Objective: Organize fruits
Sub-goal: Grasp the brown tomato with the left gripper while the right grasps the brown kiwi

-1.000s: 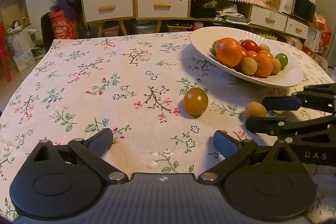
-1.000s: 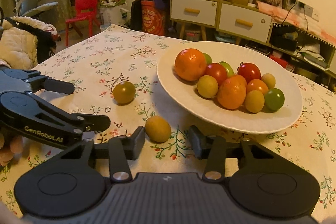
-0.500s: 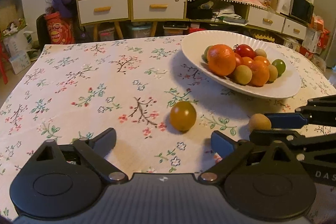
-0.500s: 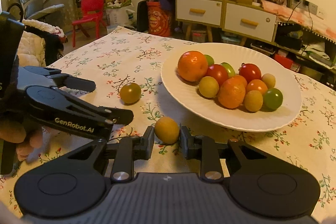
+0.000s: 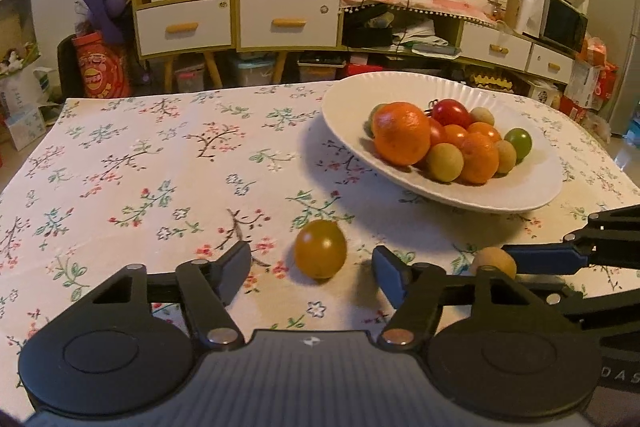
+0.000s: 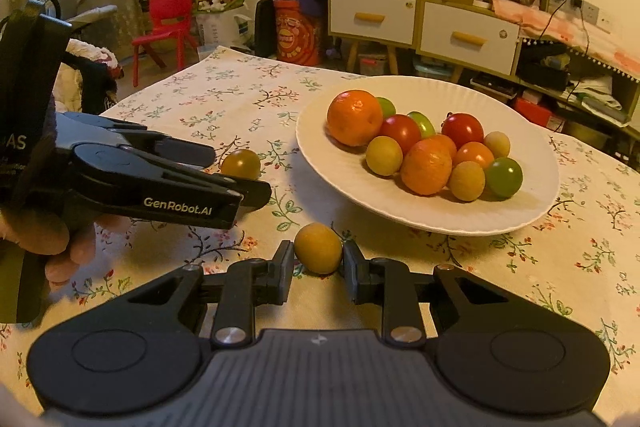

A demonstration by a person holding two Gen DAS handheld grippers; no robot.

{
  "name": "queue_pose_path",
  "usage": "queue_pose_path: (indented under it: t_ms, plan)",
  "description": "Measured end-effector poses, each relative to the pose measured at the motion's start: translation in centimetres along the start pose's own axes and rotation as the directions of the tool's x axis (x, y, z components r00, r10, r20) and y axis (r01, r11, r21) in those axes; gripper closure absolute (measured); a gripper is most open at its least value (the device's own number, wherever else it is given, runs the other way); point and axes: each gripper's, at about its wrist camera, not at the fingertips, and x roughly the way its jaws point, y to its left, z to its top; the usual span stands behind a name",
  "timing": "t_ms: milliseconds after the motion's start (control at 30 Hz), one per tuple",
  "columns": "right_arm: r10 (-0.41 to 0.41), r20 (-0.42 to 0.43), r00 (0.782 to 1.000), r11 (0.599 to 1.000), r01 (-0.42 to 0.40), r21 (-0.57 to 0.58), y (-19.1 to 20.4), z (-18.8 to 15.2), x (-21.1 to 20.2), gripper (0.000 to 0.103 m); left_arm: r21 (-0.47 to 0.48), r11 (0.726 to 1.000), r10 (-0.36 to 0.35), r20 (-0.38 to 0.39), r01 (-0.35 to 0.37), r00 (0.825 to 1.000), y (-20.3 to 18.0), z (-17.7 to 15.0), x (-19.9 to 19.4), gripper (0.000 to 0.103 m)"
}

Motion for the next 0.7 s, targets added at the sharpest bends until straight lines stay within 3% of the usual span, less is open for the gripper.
queue_pose_path:
  t_ms: [267,600,700]
  plan:
    - [-0.003,0.001,1.0,1.0,0.003,0.002,-0.01,-0.07,-0.18,0.079,0.007,1.0,-0.018,0.004,0.018,1.0,-0.24,0.13,0.12,0.052]
    - [-0.005,-0.002,1.0,1.0,0.005,-0.005,0.02,-0.1,-0.3,0.079,0.006,0.999,-0.039,-0.002,0.039,0.999,-0.13,0.21,-0.03,0.077]
    - [-0.006,0.001,1.0,1.0,0.006,-0.005,0.03,-0.1,-0.35,0.079,0.007,0.999,-0.05,-0.007,0.05,0.999,-0.12,0.19,-0.19,0.077]
